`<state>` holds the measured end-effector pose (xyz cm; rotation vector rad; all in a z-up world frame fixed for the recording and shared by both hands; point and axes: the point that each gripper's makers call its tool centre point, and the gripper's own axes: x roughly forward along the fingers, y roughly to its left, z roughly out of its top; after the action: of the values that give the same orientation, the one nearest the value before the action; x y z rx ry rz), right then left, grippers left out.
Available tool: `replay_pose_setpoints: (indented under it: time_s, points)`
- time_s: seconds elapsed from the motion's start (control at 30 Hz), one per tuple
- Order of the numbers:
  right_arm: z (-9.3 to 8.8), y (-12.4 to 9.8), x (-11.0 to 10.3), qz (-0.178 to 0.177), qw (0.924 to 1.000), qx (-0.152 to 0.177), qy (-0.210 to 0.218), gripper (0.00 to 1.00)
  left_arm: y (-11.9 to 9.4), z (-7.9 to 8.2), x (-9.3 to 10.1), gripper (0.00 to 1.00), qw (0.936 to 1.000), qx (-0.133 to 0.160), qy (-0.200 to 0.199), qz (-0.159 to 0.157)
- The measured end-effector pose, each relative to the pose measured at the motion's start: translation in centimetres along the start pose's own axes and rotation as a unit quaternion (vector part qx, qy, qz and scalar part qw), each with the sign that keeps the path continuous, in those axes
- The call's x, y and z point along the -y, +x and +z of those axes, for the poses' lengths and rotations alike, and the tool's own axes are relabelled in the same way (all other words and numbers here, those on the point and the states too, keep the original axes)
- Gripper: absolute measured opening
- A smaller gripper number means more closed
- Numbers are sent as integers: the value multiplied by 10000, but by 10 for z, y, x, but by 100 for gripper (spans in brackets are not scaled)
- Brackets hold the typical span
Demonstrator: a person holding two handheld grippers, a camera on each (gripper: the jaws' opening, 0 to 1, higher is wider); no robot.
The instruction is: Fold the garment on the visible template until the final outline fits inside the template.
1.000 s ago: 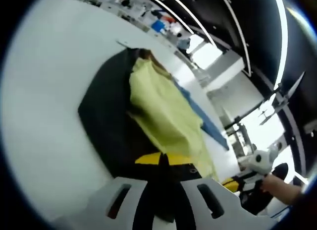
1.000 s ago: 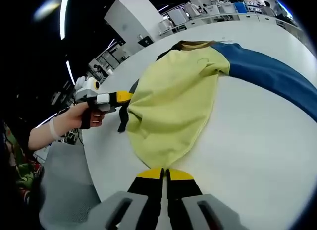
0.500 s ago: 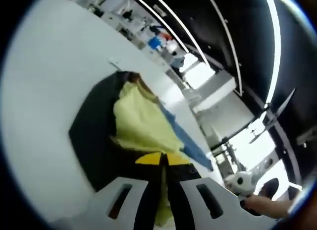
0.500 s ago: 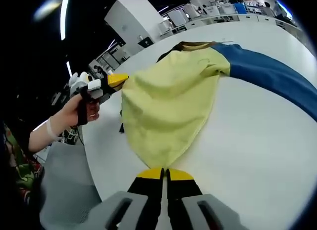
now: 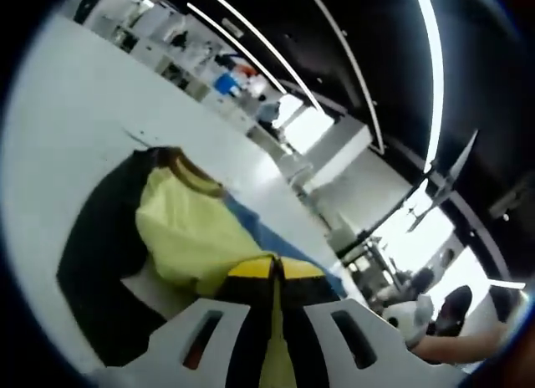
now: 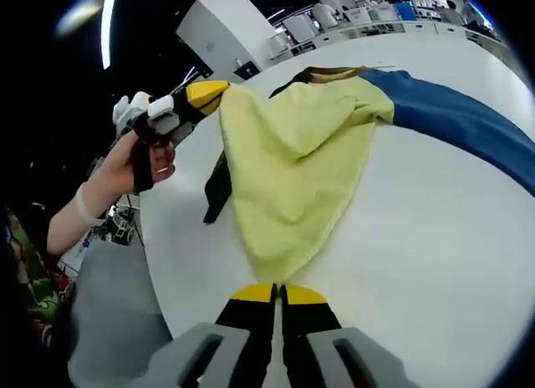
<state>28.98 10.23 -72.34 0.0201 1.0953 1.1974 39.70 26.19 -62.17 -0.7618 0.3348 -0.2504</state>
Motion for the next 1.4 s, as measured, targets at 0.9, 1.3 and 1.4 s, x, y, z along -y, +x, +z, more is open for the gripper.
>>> replay_pose_setpoints:
  time_s: [0.9, 1.3, 1.4]
  points:
    - [-1, 0, 3, 67, 9993, 153, 334, 0, 74, -75, -5, 0, 9926, -1115, 474, -82]
    - [-1, 1, 2, 77, 9991, 176, 384, 0, 70, -94, -9, 0, 9810, -1558, 1157, -18]
    - [-1, 1, 3, 70, 9990, 178, 398, 0, 66, -85, -2, 0, 9779, -1491, 1452, -205]
